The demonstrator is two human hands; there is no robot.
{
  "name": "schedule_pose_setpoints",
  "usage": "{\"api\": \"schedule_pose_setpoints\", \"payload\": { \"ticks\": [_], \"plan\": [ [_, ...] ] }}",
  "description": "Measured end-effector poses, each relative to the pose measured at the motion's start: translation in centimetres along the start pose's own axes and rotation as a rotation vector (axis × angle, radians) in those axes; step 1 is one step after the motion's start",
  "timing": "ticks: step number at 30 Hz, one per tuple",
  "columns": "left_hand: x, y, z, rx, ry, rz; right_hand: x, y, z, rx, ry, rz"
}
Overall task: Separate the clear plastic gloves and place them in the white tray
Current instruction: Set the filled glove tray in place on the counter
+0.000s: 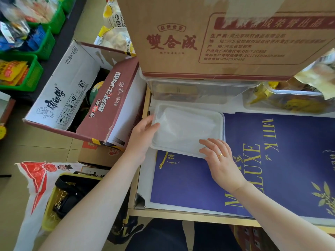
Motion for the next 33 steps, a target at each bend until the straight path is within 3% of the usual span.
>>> {"api": "schedule_pose_setpoints", "payload": {
  "ticks": [5, 11, 16, 18, 21, 24, 30, 33],
  "plan": [
    [-0.1, 0.2, 0.0, -0.081, 0.001, 0.009, 0.2, 0.3, 0.3, 0.019, -0.041, 0.011],
    [-0.4, -0.2, -1.5, -0.460, 0.170, 0.348, -0.1, 0.2, 0.3, 0.071, -0.079, 0.016],
    [0.0, -0.1, -1.3, -0.275, 0.153, 0.437, -0.5, -0.5, 0.1, -0.044, -0.046, -0.099],
    [-0.1, -0.1, -1.4, -0.318, 0.163, 0.441, -1.1, -1.1, 0.3, -0.208, 0.122, -0.034],
    [-0.2, -0.2, -1.1, -0.310, 0.143, 0.446, -2.4, -1.5, 1.1, -0.394, 0.564, 0.103],
    [-0.8, -0.4, -1.1, -0.288, 0.059, 0.416, -4.4, -1.8, 1.8, -0.653, 0.963, 0.094],
    [-2.1, -0.4, -0.6, -0.266, -0.113, 0.325, -6.3, -1.7, 3.6, -0.680, 1.204, 0.086],
    [-2.9, -0.5, 0.5, -0.321, -0.181, 0.244, -7.5, -1.7, 4.4, -0.668, 1.237, 0.090]
  ]
}}
Point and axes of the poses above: each hand's wrist, its own x-axis away from the middle knuckle, its own y-axis out of the palm, z = x × y, the point moved 1 cm from there along -x, towards the middle knuckle, and after that the axes turned 6 degrees about -y, right-handed, at the moved point
